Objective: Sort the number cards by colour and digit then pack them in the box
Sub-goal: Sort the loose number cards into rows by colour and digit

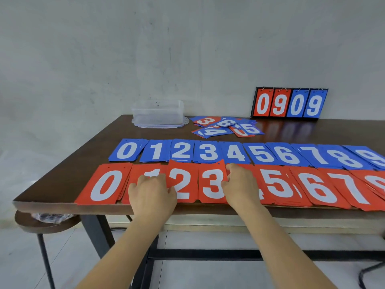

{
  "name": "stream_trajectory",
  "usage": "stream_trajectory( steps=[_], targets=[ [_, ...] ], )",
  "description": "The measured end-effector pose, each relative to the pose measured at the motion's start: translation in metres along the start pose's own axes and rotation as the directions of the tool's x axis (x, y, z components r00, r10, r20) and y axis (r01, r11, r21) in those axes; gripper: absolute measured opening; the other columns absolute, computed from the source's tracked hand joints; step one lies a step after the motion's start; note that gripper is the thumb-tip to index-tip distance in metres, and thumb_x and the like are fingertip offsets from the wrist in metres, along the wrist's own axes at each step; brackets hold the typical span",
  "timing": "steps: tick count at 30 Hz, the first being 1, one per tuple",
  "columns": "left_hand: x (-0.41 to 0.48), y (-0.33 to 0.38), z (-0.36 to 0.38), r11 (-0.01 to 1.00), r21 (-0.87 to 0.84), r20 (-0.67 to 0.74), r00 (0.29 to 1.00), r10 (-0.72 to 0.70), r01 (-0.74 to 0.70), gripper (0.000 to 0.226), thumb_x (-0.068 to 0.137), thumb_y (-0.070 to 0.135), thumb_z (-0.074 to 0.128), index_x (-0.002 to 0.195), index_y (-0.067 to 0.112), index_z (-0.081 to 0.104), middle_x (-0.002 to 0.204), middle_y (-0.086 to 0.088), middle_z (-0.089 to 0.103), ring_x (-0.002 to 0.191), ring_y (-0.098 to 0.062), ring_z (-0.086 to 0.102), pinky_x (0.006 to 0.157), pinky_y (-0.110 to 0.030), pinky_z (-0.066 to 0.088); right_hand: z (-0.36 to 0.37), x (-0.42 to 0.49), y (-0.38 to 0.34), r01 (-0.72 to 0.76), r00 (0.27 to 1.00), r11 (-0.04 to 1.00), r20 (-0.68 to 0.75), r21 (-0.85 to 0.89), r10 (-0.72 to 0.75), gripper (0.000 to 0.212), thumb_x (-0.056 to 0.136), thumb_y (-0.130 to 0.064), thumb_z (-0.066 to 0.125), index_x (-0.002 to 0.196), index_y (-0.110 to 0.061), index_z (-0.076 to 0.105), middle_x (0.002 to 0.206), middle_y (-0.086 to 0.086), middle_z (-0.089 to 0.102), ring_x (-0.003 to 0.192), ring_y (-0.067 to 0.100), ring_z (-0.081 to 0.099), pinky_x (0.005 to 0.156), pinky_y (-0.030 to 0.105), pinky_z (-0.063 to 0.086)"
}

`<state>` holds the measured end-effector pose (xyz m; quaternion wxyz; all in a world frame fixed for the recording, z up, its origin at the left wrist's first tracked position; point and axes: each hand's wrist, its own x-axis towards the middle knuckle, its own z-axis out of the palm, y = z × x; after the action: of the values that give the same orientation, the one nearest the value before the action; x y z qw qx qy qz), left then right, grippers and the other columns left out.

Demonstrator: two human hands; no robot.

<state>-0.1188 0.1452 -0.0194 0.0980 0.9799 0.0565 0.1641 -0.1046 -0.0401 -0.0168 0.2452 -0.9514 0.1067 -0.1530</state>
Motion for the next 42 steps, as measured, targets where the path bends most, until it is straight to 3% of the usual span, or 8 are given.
stream_trajectory(
  steps=[9, 14, 26, 32, 38, 42],
  targets=[
    [0.001, 0.005, 0.003, 1.000, 0.007, -0.064, 0.998, 0.027, -0.027, 0.035, 0.091, 0.041, 0.052, 0.123, 0.027, 0.054, 0.120, 0.006, 0.055, 0.113, -0.016, 0.046, 0.093, -0.031, 0.036, 0.001, -0.007, -0.001, 0.098, 0.994, 0.990, -0.045, -0.100, -0.103, 0.045, 0.092, -0.024, 0.064, 0.134, -0.019, 0.048, 0.128, 0.000, 0.055, 0.117, 0.013, 0.053, 0.093, 0.026, 0.048],
    [0.009, 0.020, 0.004, 0.991, -0.093, -0.099, 0.992, 0.082, -0.092, 0.038, 0.094, 0.039, 0.051, 0.130, 0.027, 0.052, 0.124, 0.005, 0.055, 0.117, -0.017, 0.045, 0.096, -0.033, 0.033, -0.002, -0.003, 0.002, 0.124, 0.990, 0.988, -0.063, -0.089, -0.130, 0.041, 0.093, -0.027, 0.062, 0.131, -0.020, 0.052, 0.124, -0.001, 0.059, 0.115, 0.013, 0.053, 0.092, 0.026, 0.048],
    [0.074, 0.097, 0.014, 0.978, -0.024, -0.062, 0.977, 0.205, -0.207, 0.040, 0.095, 0.042, 0.050, 0.130, 0.024, 0.052, 0.126, 0.002, 0.054, 0.119, -0.019, 0.047, 0.100, -0.036, 0.030, -0.032, 0.074, 0.041, 0.124, 0.990, 0.980, -0.046, -0.155, -0.132, 0.033, 0.095, -0.032, 0.057, 0.126, -0.020, 0.057, 0.122, -0.002, 0.061, 0.114, 0.018, 0.053, 0.083, 0.030, 0.045],
    [0.130, 0.136, 0.029, 0.977, 0.001, -0.060, 0.976, 0.212, -0.212, 0.039, 0.093, 0.041, 0.051, 0.130, 0.027, 0.053, 0.122, 0.003, 0.055, 0.115, -0.019, 0.048, 0.097, -0.035, 0.029, -0.053, 0.151, 0.073, 0.021, 1.000, 0.990, -0.007, -0.139, -0.022, 0.036, 0.093, -0.035, 0.060, 0.125, -0.021, 0.059, 0.120, -0.002, 0.064, 0.109, 0.019, 0.059, 0.080, 0.031, 0.047],
    [0.176, 0.158, 0.051, 0.987, 0.026, -0.028, 0.987, 0.158, -0.157, 0.036, 0.095, 0.043, 0.050, 0.125, 0.025, 0.056, 0.119, 0.004, 0.055, 0.113, -0.017, 0.050, 0.096, -0.034, 0.030, -0.056, 0.244, 0.109, -0.115, 0.992, 0.985, 0.030, -0.130, 0.120, 0.028, 0.089, -0.038, 0.066, 0.100, -0.013, 0.060, 0.090, 0.004, 0.063, 0.082, 0.022, 0.061, 0.067, 0.034, 0.050],
    [0.200, 0.161, 0.064, 0.994, 0.000, 0.002, 0.994, 0.108, -0.108, 0.039, 0.095, 0.042, 0.051, 0.131, 0.026, 0.053, 0.121, 0.005, 0.055, 0.115, -0.016, 0.050, 0.098, -0.034, 0.031, -0.037, 0.292, 0.128, -0.163, 0.986, 0.984, 0.032, -0.067, 0.165, 0.045, 0.085, -0.045, 0.068, 0.114, -0.012, 0.054, 0.101, 0.003, 0.059, 0.089, 0.020, 0.058, 0.066, 0.032, 0.048]
  ],
)
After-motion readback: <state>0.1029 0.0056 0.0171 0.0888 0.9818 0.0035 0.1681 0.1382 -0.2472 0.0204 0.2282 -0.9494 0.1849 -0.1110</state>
